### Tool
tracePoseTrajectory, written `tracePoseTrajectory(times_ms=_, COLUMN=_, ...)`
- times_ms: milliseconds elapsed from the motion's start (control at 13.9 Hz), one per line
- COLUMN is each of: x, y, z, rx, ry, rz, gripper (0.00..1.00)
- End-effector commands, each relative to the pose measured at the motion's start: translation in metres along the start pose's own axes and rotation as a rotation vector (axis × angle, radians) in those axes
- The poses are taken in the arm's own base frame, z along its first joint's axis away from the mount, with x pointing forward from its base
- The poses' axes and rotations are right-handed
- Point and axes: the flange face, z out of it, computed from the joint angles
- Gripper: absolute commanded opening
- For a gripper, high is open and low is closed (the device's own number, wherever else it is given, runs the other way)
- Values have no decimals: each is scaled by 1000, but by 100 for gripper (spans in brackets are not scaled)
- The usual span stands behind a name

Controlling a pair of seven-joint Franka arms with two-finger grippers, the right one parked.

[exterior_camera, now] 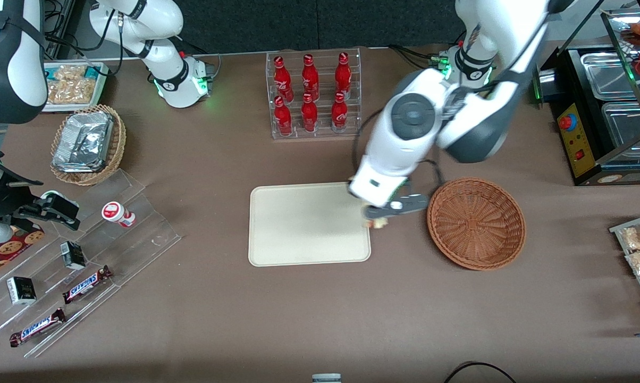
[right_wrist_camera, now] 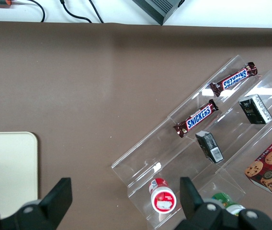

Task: Place sandwich from basket to tray
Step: 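Lift the sandwich and carry it with the left gripper over the cream tray, then lower the sandwich onto the tray and open the left gripper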

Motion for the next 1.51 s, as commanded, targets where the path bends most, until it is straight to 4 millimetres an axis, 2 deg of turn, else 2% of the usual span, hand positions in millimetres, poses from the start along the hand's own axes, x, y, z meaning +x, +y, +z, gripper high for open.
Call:
tracePoseTrajectory(times_ms=0, x=18, y=36, z=23, rx=-7, ry=11, rz=116, gripper=3)
tracePoseTrajectory(times_ms=144, x=8, y=59, z=44, rx=-13, ry=24, rz=198, gripper=3)
tracePoseTrajectory(times_ms=216, x=1, y=74, z=64, rx=-6, ry=47, rz=225, gripper=3)
tracePoseTrajectory(times_ms=432, x=-3, y=95, z=111, rx=-31, ry=79, rz=225, gripper=6)
tracePoseTrajectory(times_ms=576, x=-1, y=100, z=142, rx=-40, ry=77, rz=152, gripper=6)
tracePoseTrajectory(times_ms=792, x=-16, y=110, z=176, rx=23, ry=101, rz=14, gripper=6)
tracePoseTrajectory(times_ms=1080, x=-16, y=106, z=218, rx=69, ry=80, rz=-28, gripper=6)
tracePoseTrajectory(times_ms=1224, x=-20, y=108, z=239, rx=70, ry=70, rz=-22, gripper=13)
tracePoseTrajectory(times_ms=1440, x=-23, y=110, z=262, rx=56, ry=69, rz=-18, gripper=15)
